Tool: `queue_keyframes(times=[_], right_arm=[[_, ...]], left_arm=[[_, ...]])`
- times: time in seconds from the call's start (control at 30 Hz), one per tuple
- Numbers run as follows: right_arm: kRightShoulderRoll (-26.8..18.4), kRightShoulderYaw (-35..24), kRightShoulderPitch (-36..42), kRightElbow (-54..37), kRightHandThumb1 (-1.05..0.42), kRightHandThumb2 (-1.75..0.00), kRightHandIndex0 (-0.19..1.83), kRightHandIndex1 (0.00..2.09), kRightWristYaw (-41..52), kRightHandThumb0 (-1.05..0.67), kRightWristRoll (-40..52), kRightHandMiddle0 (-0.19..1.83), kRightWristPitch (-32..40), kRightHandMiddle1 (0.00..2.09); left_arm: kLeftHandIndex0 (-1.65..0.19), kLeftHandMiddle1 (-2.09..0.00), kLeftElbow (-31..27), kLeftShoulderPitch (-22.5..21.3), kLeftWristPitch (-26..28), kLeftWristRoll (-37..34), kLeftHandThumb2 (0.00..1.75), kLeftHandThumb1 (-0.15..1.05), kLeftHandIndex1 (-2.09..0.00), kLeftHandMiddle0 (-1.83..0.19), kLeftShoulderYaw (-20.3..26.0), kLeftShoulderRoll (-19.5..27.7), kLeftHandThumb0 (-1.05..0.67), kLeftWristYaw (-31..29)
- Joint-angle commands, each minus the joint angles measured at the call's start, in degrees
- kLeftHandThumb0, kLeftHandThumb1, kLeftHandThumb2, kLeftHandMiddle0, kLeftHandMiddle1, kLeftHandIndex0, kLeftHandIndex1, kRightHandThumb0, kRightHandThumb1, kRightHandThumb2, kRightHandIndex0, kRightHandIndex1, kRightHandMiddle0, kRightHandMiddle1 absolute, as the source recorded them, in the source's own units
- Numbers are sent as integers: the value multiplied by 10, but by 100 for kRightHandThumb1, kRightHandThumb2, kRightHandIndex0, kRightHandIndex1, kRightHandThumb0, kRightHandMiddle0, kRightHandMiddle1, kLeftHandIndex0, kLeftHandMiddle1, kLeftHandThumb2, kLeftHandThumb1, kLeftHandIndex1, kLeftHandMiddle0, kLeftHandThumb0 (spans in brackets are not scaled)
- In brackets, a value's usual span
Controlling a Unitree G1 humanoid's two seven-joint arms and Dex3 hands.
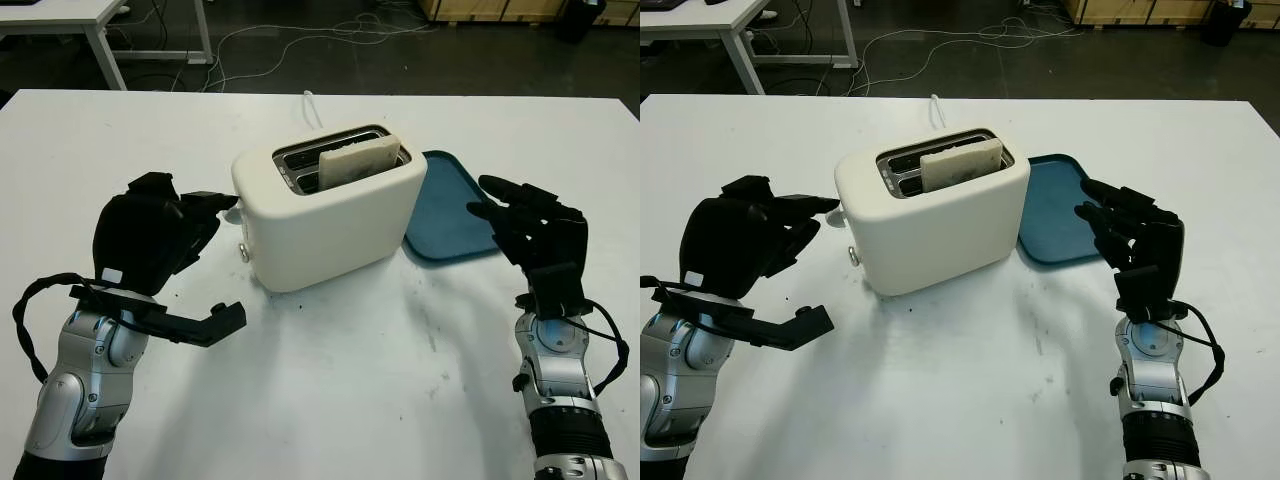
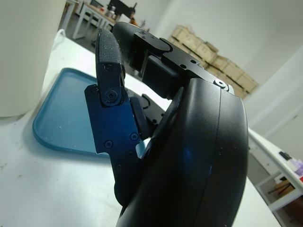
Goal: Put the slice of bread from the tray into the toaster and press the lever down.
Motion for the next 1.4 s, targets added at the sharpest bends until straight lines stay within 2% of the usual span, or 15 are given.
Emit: queue_keyframes(times=[0.0, 0.4, 0.67, 0.83, 1.23, 1.37], right_arm=[[2, -2, 0, -5, -92, -21, 111, 22, 1, -54, 1, 110, -9, 0], [4, -4, -1, -1, -92, -20, 113, 20, 6, -52, 9, 110, -11, 0], [3, -3, 2, -7, -92, -21, 113, 19, 6, -52, 6, 109, -9, 0], [2, -2, 4, -9, -92, -21, 113, 18, 10, -52, 9, 109, -9, 0], [5, -5, 5, -13, -92, -20, 113, 17, 16, -51, 15, 109, -15, 0], [6, -6, 3, -10, -92, -20, 114, 17, 14, -51, 13, 109, -21, 0]], left_arm=[[-101, -151, 6, -3, -12, -12, 54, 92, -11, -60, -2, 8, -25, 14], [-98, -158, 5, -4, -9, -24, 46, 92, -19, -57, -1, 14, -23, 4], [-93, -141, 16, -11, 0, -24, 41, 92, -26, -60, -5, 21, -19, -8], [-92, -141, 33, -20, -6, -22, 42, 92, -29, -61, -10, 28, -21, -1], [-86, -144, 27, -18, -11, -29, 46, 92, -38, -59, -15, 33, -22, -7], [-79, -150, 28, -21, -21, -30, 48, 92, -52, -58, -19, 44, -25, -12]])
